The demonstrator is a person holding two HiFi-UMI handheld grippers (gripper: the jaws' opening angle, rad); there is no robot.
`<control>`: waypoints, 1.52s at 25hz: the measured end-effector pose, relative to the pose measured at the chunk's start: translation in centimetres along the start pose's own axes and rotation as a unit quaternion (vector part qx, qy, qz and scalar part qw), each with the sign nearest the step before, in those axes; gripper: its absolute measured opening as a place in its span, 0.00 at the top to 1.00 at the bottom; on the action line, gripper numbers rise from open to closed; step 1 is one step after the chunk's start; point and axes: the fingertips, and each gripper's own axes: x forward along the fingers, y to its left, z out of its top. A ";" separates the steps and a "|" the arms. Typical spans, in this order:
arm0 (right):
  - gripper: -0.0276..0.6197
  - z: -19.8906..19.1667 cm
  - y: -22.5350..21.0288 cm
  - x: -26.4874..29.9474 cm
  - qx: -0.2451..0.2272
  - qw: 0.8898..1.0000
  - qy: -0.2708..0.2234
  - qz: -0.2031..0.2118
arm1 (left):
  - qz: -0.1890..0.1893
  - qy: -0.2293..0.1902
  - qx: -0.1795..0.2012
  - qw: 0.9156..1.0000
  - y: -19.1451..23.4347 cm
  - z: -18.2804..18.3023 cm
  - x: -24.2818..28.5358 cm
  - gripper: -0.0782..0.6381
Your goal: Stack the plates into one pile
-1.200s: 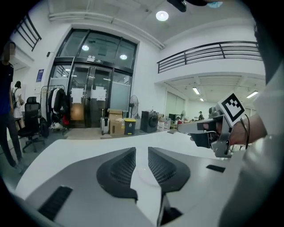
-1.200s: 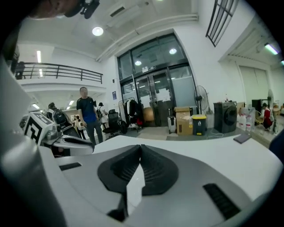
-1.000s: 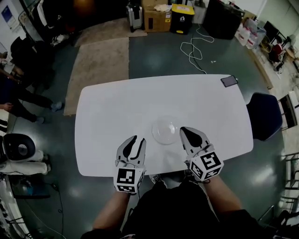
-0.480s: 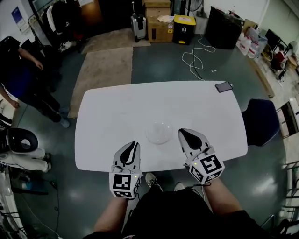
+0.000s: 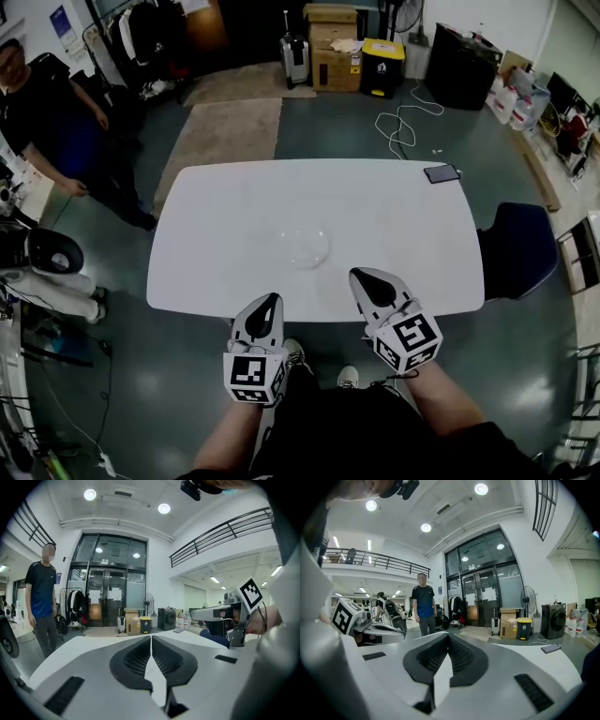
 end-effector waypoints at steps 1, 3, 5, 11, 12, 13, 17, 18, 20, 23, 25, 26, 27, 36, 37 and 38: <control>0.93 -0.2 0.2 -0.5 0.000 1.000 0.001 0.004 | 0.004 0.000 -0.001 1.000 -0.5 -0.2 -0.5 0.85; 0.93 -0.7 0.6 -1.6 0.002 1.000 0.003 0.013 | 0.011 0.001 -0.004 1.000 -1.5 -0.6 -1.4 0.85; 0.93 -1.5 0.9 -2.7 0.003 1.000 0.007 0.021 | 0.018 0.002 -0.005 1.000 -2.6 -1.0 -2.2 0.85; 0.93 -2.7 1.4 -3.7 0.015 0.999 0.020 0.035 | 0.030 0.010 -0.015 0.999 -4.0 -2.1 -3.5 0.85; 0.93 -2.9 1.4 -3.8 0.016 0.999 0.021 0.037 | 0.031 0.012 -0.017 0.999 -4.1 -2.2 -3.6 0.85; 0.93 -3.1 1.4 -3.8 0.017 0.999 0.023 0.039 | 0.032 0.013 -0.018 0.999 -4.3 -2.4 -3.6 0.85; 0.93 -3.3 1.6 -3.8 0.018 0.999 0.026 0.041 | 0.032 0.014 -0.020 0.999 -4.3 -2.4 -3.7 0.85; 0.93 -3.2 1.6 -3.7 0.018 0.999 0.026 0.041 | 0.032 0.014 -0.020 0.999 -4.2 -2.4 -3.7 0.85; 0.93 -3.3 1.6 -3.4 0.021 0.999 0.026 0.041 | 0.032 0.013 -0.020 0.999 -4.1 -2.4 -3.6 0.85; 0.93 -3.4 1.6 -3.0 0.021 0.998 0.027 0.043 | 0.034 0.012 -0.020 0.999 -3.8 -2.5 -3.5 0.85; 0.93 -3.3 1.7 -2.8 0.020 0.998 0.028 0.045 | 0.036 0.012 -0.022 0.999 -3.6 -2.4 -3.4 0.85; 0.93 -3.3 1.7 -2.7 0.019 0.998 0.028 0.045 | 0.036 0.013 -0.023 0.999 -3.5 -2.4 -3.4 0.85; 0.93 -3.4 1.7 -2.5 0.020 0.998 0.029 0.046 | 0.037 0.013 -0.023 0.999 -3.4 -2.5 -3.3 0.85; 0.93 -4.0 1.4 -2.1 0.024 0.998 0.032 0.049 | 0.040 0.014 -0.023 0.999 -3.3 -2.8 -2.9 0.85; 0.93 -4.0 1.5 -2.2 0.024 0.998 0.032 0.050 | 0.040 0.014 -0.023 0.999 -3.3 -2.8 -2.9 0.85; 0.93 -4.0 1.5 -2.2 0.023 0.998 0.032 0.050 | 0.040 0.014 -0.023 0.999 -3.4 -2.8 -3.0 0.85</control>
